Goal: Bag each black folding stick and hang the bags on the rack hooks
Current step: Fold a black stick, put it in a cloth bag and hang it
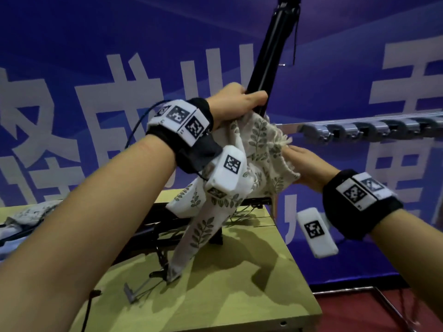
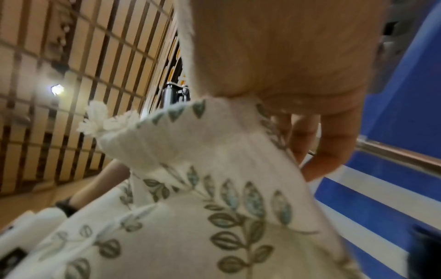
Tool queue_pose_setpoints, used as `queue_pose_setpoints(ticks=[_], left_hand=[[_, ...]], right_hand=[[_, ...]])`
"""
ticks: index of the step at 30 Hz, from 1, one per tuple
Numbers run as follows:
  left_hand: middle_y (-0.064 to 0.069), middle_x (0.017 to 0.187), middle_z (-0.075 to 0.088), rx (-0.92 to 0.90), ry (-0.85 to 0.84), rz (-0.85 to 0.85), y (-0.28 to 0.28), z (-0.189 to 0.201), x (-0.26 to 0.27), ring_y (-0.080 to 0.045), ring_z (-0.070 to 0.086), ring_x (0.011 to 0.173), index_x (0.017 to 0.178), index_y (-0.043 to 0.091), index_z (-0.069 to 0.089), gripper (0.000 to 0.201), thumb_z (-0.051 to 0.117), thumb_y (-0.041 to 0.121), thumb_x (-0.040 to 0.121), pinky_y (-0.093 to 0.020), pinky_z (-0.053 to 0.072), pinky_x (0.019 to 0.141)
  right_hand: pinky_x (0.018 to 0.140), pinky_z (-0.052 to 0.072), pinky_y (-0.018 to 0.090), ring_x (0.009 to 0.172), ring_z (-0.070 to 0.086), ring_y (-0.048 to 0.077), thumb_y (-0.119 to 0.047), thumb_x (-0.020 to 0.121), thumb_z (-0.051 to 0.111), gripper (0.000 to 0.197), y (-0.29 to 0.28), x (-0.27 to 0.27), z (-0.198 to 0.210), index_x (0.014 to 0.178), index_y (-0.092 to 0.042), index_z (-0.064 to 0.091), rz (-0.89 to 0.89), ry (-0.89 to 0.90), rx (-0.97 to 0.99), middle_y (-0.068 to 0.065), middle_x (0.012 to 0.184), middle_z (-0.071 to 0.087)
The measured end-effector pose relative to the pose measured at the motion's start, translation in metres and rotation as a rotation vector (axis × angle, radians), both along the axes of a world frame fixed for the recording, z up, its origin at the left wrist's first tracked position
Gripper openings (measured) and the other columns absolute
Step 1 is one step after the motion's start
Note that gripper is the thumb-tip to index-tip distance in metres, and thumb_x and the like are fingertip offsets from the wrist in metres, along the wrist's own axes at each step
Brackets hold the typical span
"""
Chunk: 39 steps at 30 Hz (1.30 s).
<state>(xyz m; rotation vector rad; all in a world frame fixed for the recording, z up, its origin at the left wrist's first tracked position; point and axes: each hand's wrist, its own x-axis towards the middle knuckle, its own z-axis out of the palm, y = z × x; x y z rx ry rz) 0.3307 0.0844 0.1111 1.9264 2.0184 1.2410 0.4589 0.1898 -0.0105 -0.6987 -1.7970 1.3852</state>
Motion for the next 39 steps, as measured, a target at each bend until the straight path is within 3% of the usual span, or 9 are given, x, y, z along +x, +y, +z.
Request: queue_pose_setpoints(ticks=[5, 10, 15, 19, 24, 27, 31, 35, 39], left_hand=[[0.010, 0.045, 0.050, 0.059, 0.029, -0.033, 0.018, 0.027, 0.033, -0.002, 0.046, 0.040, 0.072, 0.013, 0.063, 0.033, 0.054, 0.040, 0.090, -0.013, 0.036, 0.042], [0.010, 0.038, 0.042, 0.116, -0.001, -0.133, 0.037, 0.032, 0.075, -0.001, 0.037, 0.029, 0.058, 0.016, 0.047, 0.038, 0.055, 0.035, 0.090, -0.013, 0.029, 0.036], [0.005, 0.053, 0.045, 0.135, -0.106, -0.276, 0.064, 0.016, 0.122, -0.006, 0.043, 0.044, 0.060, 0.015, 0.050, 0.034, 0.056, 0.030, 0.091, -0.016, 0.033, 0.042], [-0.004, 0.072, 0.055, 0.049, -0.198, -0.379, 0.088, -0.016, 0.145, -0.014, 0.051, 0.062, 0.080, 0.006, 0.058, 0.024, 0.057, 0.027, 0.091, -0.022, 0.040, 0.056], [0.000, 0.078, 0.058, -0.037, -0.186, -0.404, 0.103, -0.057, 0.159, -0.010, 0.054, 0.072, 0.100, 0.006, 0.061, 0.023, 0.055, 0.027, 0.093, -0.012, 0.038, 0.048], [0.001, 0.062, 0.052, -0.117, -0.170, -0.427, 0.107, -0.082, 0.164, -0.005, 0.050, 0.054, 0.079, 0.014, 0.055, 0.017, 0.055, 0.024, 0.093, -0.014, 0.036, 0.048], [-0.010, 0.090, 0.062, -0.185, -0.334, -0.450, 0.113, -0.115, 0.159, -0.019, 0.058, 0.081, 0.100, 0.008, 0.060, 0.016, 0.062, 0.016, 0.086, -0.028, 0.046, 0.072], [-0.002, 0.086, 0.062, -0.222, -0.391, -0.426, 0.117, -0.148, 0.149, -0.009, 0.057, 0.070, 0.115, 0.004, 0.059, 0.028, 0.062, 0.014, 0.088, -0.010, 0.046, 0.057], [-0.004, 0.091, 0.063, -0.266, -0.464, -0.394, 0.117, -0.178, 0.139, -0.009, 0.059, 0.073, 0.110, 0.006, 0.062, 0.025, 0.063, 0.012, 0.086, -0.012, 0.049, 0.060]], right_hand=[[0.057, 0.054, 0.020, 0.066, 0.065, 0.015, -0.015, 0.095, 0.051, 0.021, 0.001, 0.040, 0.040, 0.095, 0.000, 0.066, -0.071, 0.229, -0.013, 0.009, 0.081, 0.071], [0.064, 0.056, 0.029, 0.083, 0.064, 0.023, -0.025, 0.097, 0.044, 0.037, 0.005, 0.092, 0.070, 0.121, 0.001, 0.058, -0.108, 0.266, -0.149, 0.017, 0.108, 0.065], [0.051, 0.053, 0.019, 0.058, 0.066, 0.012, -0.026, 0.101, 0.033, 0.031, 0.011, 0.137, 0.083, 0.104, -0.008, 0.058, -0.079, 0.358, -0.199, 0.007, 0.073, 0.068], [0.063, 0.052, 0.017, 0.072, 0.057, 0.009, -0.019, 0.101, 0.031, 0.023, 0.020, 0.161, 0.071, 0.101, -0.014, 0.054, -0.111, 0.460, -0.228, 0.001, 0.083, 0.059], [0.049, 0.051, 0.018, 0.048, 0.060, 0.005, -0.017, 0.101, 0.034, 0.027, 0.029, 0.179, 0.052, 0.082, -0.012, 0.052, -0.199, 0.428, -0.279, -0.003, 0.054, 0.060], [0.067, 0.054, 0.024, 0.069, 0.060, 0.012, -0.019, 0.101, 0.031, 0.027, 0.037, 0.179, 0.035, 0.095, -0.009, 0.055, -0.253, 0.372, -0.311, 0.003, 0.074, 0.060], [0.065, 0.051, 0.024, 0.073, 0.052, 0.017, -0.016, 0.100, 0.032, 0.024, 0.047, 0.168, 0.008, 0.099, -0.006, 0.055, -0.325, 0.350, -0.380, 0.009, 0.081, 0.052], [0.068, 0.045, 0.034, 0.077, 0.049, 0.026, -0.012, 0.092, 0.043, 0.033, 0.058, 0.151, -0.025, 0.122, -0.003, 0.053, -0.458, 0.279, -0.431, 0.016, 0.086, 0.048], [0.074, 0.051, 0.034, 0.087, 0.057, 0.028, -0.008, 0.094, 0.039, 0.033, 0.062, 0.140, -0.054, 0.121, 0.005, 0.054, -0.485, 0.281, -0.485, 0.018, 0.099, 0.057]])
